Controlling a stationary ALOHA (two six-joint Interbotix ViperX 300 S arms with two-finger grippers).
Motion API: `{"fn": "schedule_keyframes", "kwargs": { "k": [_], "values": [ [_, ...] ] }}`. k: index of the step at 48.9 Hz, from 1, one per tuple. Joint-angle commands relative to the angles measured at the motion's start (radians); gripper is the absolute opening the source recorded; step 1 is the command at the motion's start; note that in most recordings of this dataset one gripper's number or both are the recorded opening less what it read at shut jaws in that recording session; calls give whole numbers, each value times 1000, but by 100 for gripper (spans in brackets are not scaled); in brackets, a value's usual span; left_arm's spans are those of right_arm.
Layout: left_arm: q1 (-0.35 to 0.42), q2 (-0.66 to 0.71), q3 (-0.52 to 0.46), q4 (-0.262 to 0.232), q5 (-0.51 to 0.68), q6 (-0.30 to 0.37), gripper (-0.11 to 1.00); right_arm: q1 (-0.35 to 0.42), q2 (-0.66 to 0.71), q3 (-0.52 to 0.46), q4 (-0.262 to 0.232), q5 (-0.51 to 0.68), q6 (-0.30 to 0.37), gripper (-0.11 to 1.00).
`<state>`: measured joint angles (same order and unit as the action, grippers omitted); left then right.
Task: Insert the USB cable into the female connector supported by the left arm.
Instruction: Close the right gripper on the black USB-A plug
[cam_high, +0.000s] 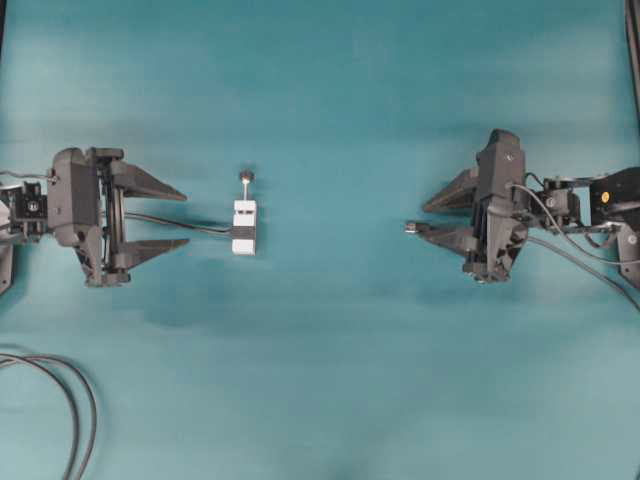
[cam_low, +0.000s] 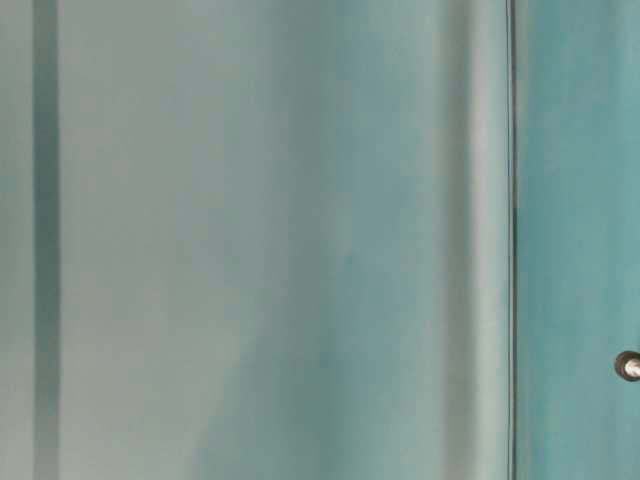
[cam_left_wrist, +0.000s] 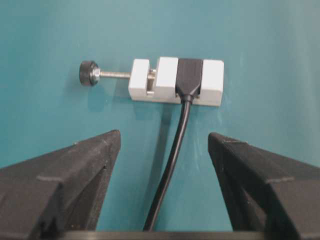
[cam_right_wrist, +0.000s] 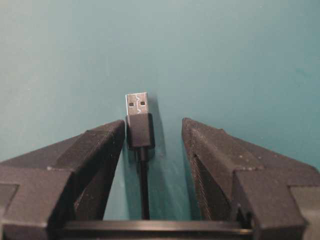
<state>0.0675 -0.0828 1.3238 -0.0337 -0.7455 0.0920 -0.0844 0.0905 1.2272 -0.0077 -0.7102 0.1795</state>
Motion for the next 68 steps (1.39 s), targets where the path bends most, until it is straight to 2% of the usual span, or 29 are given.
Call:
{"fn": "schedule_keyframes", "kwargs": {
  "k": [1,14,26,31,59,68],
  "values": [
    [3,-5,-14,0,0,-3,84,5,-6,-2,-2,-6,2,59],
    [3,-5,-29,-2,3,-2,84,35,-6,5,-2,-5,9,56],
    [3,-2,-32,-2,3,-2,84,60,-6,8,-2,-6,6,35],
    [3,-3,-32,-2,5,-3,84,67,-6,12,0,-3,8,30],
    [3,12,-37,0,3,-2,84,71,-6,3,0,12,3,30],
    [3,12,-37,0,5,-2,84,72,-6,3,-2,14,-8,22]
  ]
}}
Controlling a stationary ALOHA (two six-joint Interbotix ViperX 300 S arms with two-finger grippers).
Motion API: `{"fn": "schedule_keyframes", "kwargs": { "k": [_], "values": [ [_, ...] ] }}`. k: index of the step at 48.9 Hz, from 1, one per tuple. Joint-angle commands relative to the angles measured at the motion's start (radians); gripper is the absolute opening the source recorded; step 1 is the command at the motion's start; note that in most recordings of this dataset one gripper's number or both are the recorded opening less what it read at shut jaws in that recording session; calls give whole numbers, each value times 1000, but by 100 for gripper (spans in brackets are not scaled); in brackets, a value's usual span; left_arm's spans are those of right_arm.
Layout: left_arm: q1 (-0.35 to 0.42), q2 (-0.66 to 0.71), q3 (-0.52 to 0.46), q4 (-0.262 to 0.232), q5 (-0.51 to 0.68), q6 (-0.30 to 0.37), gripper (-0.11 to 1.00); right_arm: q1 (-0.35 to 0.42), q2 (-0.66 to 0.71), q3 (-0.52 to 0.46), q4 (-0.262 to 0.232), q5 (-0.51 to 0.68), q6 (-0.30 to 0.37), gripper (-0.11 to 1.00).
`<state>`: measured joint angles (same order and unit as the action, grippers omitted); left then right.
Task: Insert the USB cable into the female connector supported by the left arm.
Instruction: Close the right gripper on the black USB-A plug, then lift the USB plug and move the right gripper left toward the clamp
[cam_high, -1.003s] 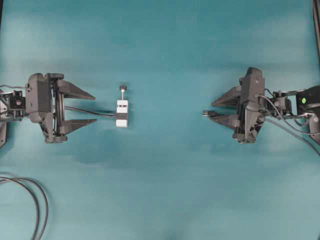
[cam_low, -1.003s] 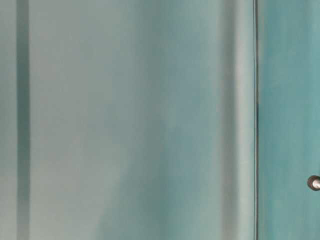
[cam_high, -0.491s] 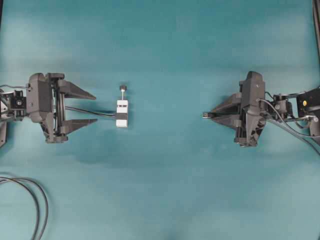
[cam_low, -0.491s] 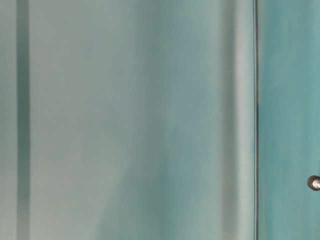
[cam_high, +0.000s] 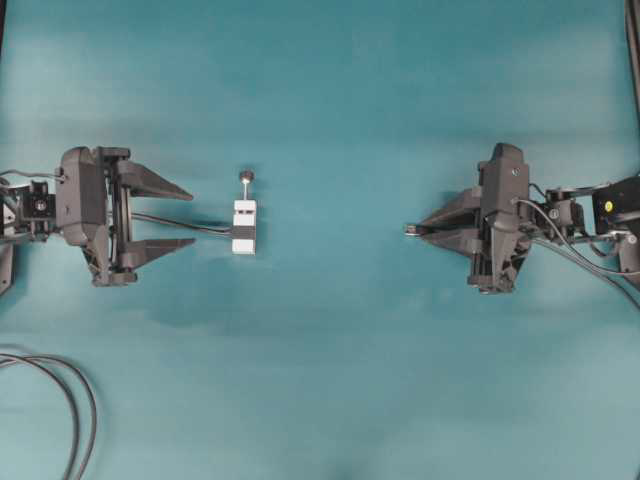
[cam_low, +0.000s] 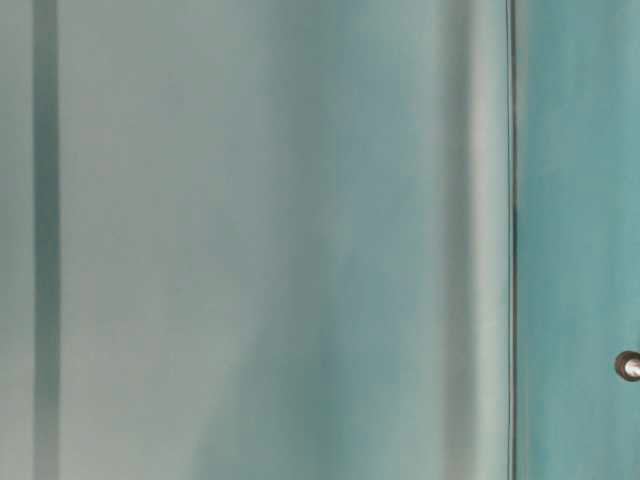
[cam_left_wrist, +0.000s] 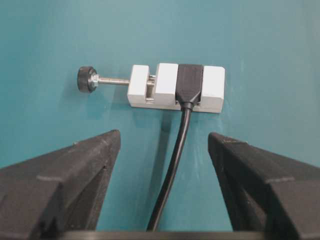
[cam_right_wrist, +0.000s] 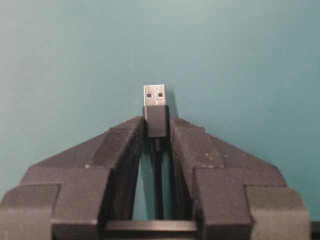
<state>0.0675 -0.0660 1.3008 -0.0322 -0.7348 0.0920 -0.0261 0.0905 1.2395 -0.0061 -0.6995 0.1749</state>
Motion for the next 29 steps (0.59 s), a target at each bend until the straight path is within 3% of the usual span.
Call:
{"fn": "schedule_keyframes", "kwargs": {
  "k": [1,17,29],
  "values": [
    [3,-5,-12,-3,-6,-2,84,14,-6,-9,-3,3,-6,21],
    [3,0,-11,-2,-11,0,84,15,-48,-31,-3,32,-21,21],
    [3,44,-14,2,-58,0,84,12,-161,-89,-3,262,-48,21]
  ]
}}
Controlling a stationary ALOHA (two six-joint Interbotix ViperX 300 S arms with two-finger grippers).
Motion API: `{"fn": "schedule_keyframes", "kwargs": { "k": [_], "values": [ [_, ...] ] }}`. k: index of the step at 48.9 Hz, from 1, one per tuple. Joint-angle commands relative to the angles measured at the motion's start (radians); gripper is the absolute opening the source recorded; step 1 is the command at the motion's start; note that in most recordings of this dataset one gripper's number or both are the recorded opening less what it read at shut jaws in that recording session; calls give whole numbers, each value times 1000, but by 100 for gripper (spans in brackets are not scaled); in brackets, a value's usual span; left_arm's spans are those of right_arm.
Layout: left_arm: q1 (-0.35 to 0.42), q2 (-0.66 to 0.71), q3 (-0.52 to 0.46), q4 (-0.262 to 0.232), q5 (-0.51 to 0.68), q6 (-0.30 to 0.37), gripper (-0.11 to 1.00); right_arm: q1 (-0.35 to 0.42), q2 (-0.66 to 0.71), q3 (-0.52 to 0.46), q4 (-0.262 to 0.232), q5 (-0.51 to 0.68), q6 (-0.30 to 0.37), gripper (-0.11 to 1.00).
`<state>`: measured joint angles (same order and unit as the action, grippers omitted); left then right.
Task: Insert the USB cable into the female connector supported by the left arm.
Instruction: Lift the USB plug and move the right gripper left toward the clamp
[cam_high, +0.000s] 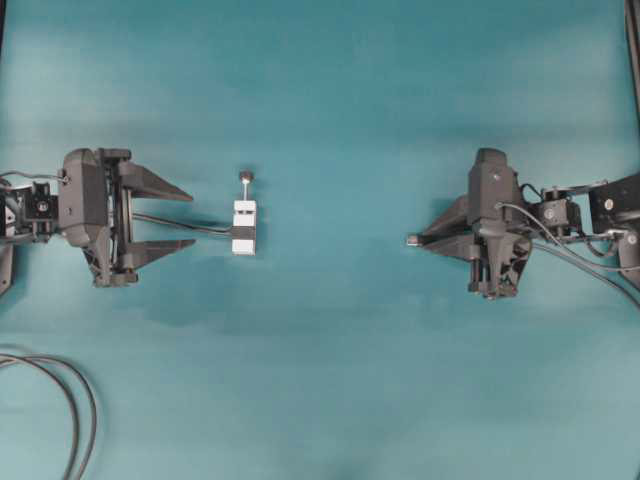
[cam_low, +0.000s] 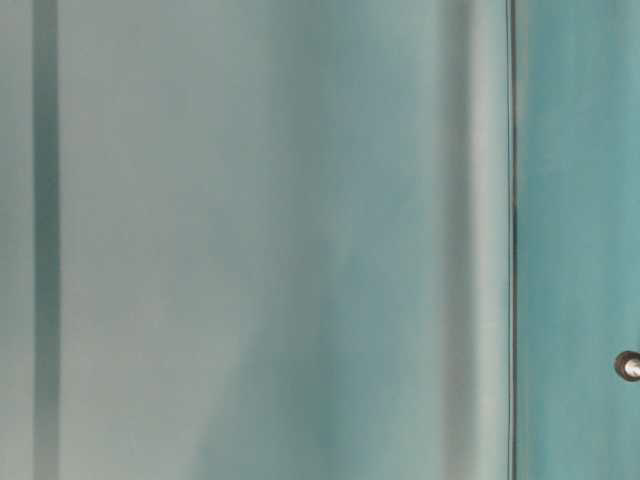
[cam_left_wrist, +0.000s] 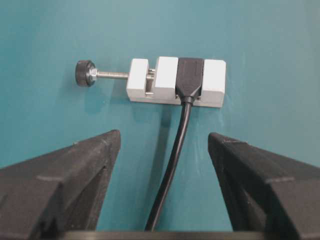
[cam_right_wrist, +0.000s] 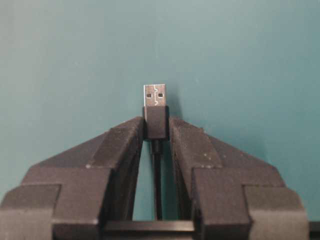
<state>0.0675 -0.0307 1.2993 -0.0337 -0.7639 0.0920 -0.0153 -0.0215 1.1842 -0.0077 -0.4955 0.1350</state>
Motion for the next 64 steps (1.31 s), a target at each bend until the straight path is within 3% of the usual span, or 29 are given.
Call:
{"fn": "schedule_keyframes", "kwargs": {
  "k": [1,14,33,56,64],
  "values": [
    [3,14,-12,3,-38,0,84,0,-58,-40,-2,78,-11,21],
    [2,95,-21,3,-143,0,84,-9,-106,-143,-2,247,-40,21],
    [-23,158,-58,3,-170,-2,84,-11,-87,-301,-2,397,-34,21],
    [-23,212,-66,5,-202,0,84,6,124,-607,-2,669,-37,21],
    [-23,212,-67,3,-212,2,84,11,179,-687,-34,716,-35,21]
  ]
}}
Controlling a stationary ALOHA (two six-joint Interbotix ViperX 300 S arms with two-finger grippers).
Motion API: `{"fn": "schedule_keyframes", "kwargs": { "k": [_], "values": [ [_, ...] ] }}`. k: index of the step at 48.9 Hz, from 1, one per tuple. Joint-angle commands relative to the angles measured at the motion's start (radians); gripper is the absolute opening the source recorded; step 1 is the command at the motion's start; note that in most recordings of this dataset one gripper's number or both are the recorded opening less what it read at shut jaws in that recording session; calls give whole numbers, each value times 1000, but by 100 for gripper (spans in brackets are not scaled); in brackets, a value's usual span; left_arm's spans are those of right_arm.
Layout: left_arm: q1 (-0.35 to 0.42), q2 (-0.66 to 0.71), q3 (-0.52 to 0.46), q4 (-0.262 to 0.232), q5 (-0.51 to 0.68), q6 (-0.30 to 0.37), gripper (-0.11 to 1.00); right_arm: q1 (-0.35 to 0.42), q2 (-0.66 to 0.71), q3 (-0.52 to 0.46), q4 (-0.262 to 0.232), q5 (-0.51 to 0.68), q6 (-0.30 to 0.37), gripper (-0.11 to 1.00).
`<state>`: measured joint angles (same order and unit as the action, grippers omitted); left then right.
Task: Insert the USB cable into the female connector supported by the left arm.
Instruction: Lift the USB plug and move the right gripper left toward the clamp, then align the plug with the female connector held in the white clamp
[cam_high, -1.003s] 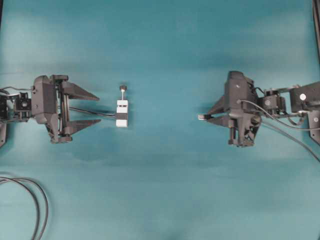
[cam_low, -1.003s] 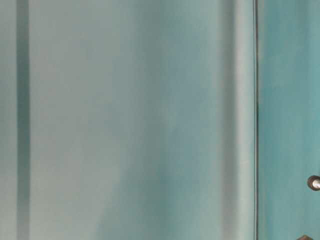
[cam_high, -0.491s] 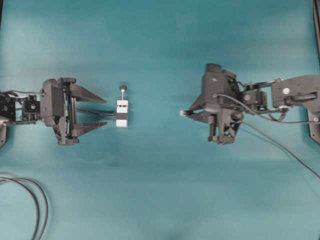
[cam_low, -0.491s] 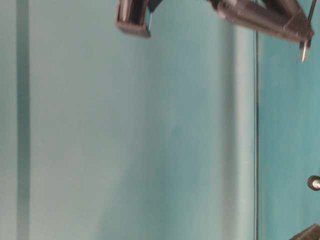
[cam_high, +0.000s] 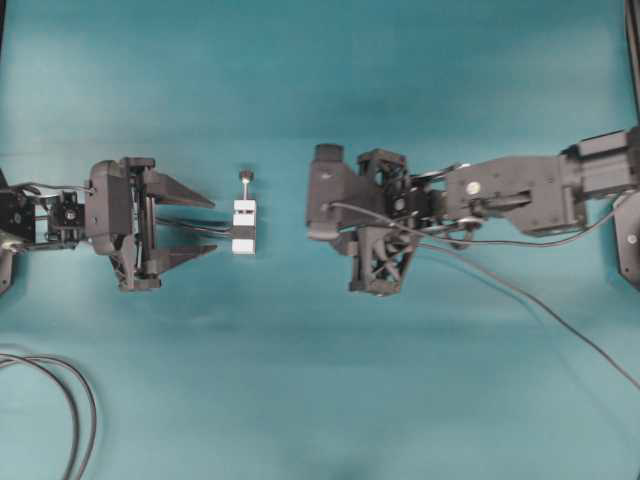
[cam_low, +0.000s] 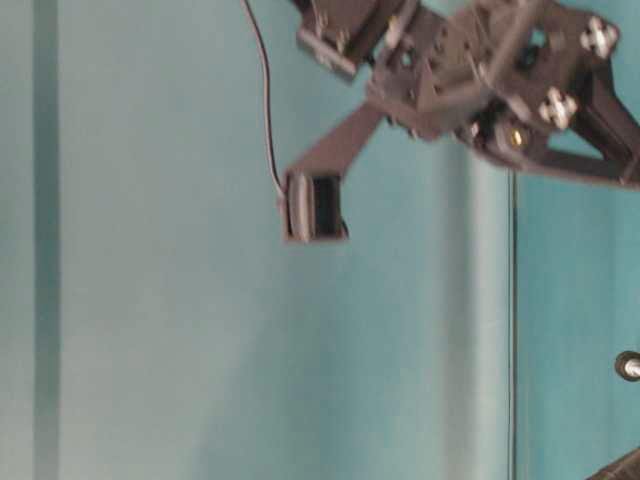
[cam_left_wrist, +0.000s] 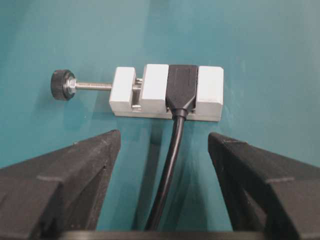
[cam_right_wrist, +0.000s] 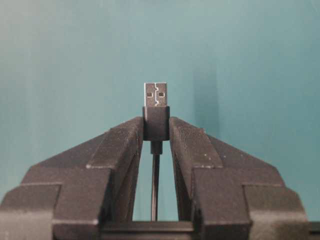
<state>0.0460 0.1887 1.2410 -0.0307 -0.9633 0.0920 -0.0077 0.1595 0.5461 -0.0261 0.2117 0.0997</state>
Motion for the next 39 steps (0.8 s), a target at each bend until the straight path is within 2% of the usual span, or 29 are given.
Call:
{"fn": "schedule_keyframes", "kwargs": {
  "k": [1,24,39],
  "values": [
    [-2,-8,-9,0,-12,2,84,3,5,-57,-21,9,0,21],
    [-2,25,-29,2,-21,5,84,5,103,-164,-58,14,0,21],
    [-2,55,-54,0,-38,5,84,2,140,-206,-58,29,-2,21]
  ]
}}
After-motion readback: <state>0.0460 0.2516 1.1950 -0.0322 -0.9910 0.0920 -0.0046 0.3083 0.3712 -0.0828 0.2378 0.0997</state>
